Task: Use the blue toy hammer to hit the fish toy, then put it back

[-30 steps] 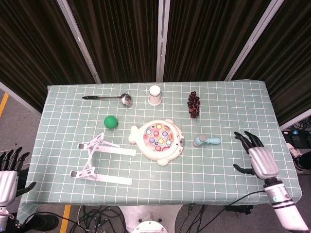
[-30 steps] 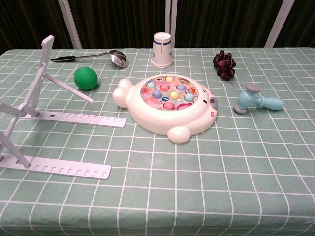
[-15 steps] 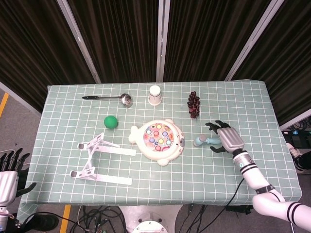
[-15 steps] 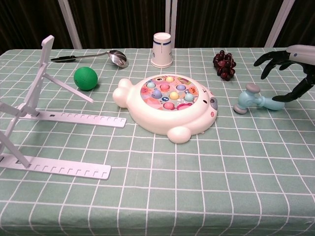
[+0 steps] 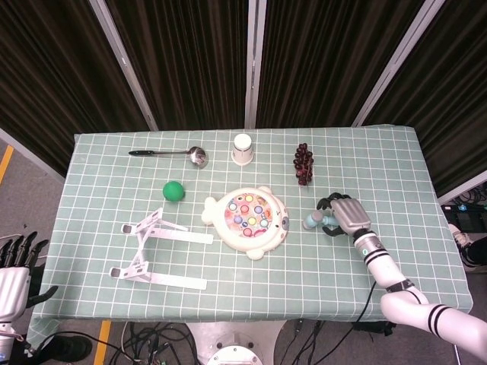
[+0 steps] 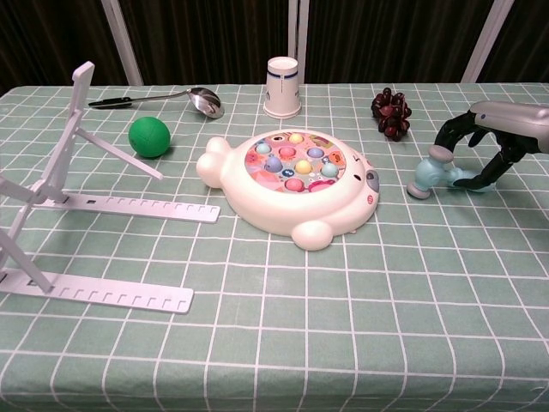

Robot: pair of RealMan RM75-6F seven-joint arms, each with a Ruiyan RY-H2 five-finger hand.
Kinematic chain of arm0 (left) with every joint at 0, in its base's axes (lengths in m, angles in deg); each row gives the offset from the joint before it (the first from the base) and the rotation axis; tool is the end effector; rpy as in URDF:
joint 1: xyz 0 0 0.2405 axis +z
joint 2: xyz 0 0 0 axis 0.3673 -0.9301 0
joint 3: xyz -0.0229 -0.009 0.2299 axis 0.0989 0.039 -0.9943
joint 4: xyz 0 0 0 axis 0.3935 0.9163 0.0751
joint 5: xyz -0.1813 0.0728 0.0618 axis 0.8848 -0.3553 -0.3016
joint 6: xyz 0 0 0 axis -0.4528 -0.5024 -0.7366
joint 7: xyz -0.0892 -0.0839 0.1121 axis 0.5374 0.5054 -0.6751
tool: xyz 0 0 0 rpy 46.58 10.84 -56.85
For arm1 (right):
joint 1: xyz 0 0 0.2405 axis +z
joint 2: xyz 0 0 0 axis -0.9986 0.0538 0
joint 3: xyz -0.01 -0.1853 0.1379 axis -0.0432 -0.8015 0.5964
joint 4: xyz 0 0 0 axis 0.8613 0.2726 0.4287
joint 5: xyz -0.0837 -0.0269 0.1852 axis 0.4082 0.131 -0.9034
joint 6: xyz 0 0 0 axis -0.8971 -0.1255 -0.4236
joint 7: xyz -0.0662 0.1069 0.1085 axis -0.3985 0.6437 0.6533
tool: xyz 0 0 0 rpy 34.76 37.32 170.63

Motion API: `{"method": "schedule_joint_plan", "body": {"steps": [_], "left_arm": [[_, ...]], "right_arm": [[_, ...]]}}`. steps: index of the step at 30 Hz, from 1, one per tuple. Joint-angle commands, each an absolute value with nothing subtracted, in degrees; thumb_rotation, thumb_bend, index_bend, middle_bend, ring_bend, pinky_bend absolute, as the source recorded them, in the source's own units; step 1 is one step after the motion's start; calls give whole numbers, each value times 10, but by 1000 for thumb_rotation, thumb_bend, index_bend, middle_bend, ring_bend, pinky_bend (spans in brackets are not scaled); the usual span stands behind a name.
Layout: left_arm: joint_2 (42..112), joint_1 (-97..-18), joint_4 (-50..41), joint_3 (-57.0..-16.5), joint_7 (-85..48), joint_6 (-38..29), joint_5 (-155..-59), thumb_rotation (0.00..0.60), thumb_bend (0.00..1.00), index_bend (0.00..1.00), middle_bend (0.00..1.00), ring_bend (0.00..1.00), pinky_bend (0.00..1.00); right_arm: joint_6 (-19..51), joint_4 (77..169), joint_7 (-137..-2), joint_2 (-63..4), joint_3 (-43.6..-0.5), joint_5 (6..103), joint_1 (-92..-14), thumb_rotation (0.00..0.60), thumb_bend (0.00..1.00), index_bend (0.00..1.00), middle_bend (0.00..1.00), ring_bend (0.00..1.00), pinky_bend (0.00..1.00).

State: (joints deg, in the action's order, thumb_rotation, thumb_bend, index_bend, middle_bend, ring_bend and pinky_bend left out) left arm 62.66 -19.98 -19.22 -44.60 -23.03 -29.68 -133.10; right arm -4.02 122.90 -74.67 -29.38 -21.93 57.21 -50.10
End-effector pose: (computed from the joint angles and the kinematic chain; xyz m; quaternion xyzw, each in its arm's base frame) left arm -0.3109 0.1586 0.1406 -0.5887 -0.3772 -0.3398 0.6290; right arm -0.2228 -0.3634 0.0128 0.7049 -0.4662 0.3042 0.4395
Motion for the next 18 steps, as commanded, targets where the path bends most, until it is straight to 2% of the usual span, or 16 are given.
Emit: {"method": "schedule_joint_plan", "body": {"steps": [1, 6, 18], "left_arm": [[627, -200, -191, -446, -230, -297, -1331, 600, 0, 157, 51, 0, 0], [628, -199, -189, -447, -227, -297, -1331, 600, 0, 156, 51, 0, 0], [627, -197, -186, -447, -224, -299, -1329, 600, 0, 156, 51, 0, 0]], "right_arm": [[-43, 1221, -745, -299, -221, 569, -498, 600, 190, 381, 378, 197, 249], [-44, 1209, -741, -307, -224, 567, -495, 600, 205, 418, 429, 255, 313], [-42, 1195, -733, -316, -229, 575, -490, 600, 243, 451, 460, 289, 348]]}}
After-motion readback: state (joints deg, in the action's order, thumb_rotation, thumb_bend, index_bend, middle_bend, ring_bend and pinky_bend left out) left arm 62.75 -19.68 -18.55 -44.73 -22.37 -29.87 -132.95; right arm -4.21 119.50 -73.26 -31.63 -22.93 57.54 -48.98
